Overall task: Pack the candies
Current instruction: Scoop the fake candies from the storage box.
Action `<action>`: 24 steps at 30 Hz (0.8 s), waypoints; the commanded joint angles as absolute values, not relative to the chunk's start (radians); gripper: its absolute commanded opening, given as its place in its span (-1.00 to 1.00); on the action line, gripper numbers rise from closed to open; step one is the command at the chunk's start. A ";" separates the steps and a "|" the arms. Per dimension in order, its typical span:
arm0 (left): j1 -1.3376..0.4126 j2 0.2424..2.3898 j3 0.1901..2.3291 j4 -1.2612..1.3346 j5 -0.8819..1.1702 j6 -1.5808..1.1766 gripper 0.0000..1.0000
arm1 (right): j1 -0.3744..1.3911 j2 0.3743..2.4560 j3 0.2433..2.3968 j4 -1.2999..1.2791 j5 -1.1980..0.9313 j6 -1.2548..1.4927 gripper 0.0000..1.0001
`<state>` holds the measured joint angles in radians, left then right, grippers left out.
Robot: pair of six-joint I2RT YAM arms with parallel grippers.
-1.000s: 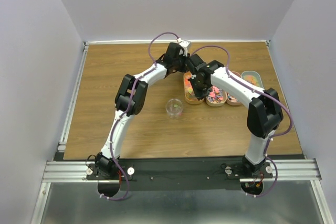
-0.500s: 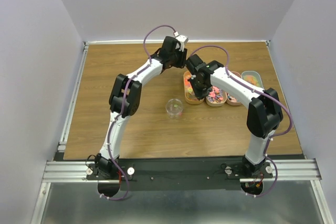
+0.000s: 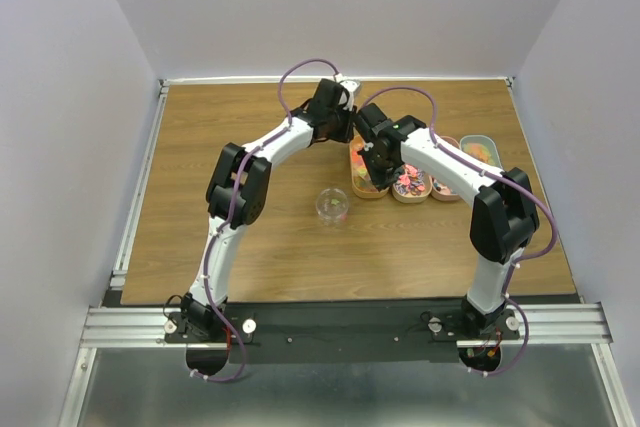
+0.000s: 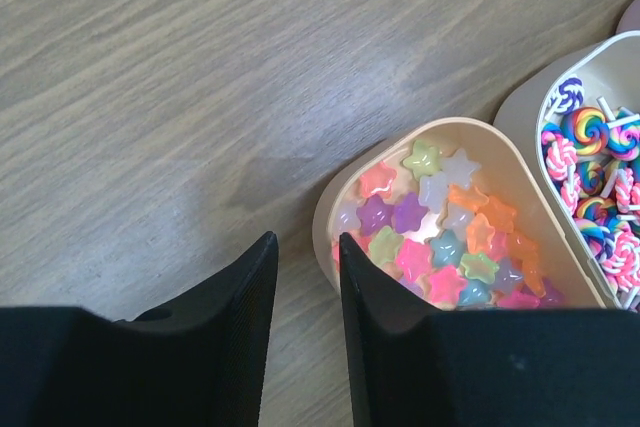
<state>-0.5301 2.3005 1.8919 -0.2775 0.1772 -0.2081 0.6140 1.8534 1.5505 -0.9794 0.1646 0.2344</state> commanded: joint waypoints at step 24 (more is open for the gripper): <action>-0.580 2.318 1.911 -0.337 0.065 -0.322 -0.39 | 0.620 1.841 1.491 -0.934 0.175 0.244 -0.99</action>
<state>-0.5671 2.3009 1.8923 -0.3122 0.1268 -0.2817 0.6140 1.8515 1.5173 -0.9417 0.1654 0.2352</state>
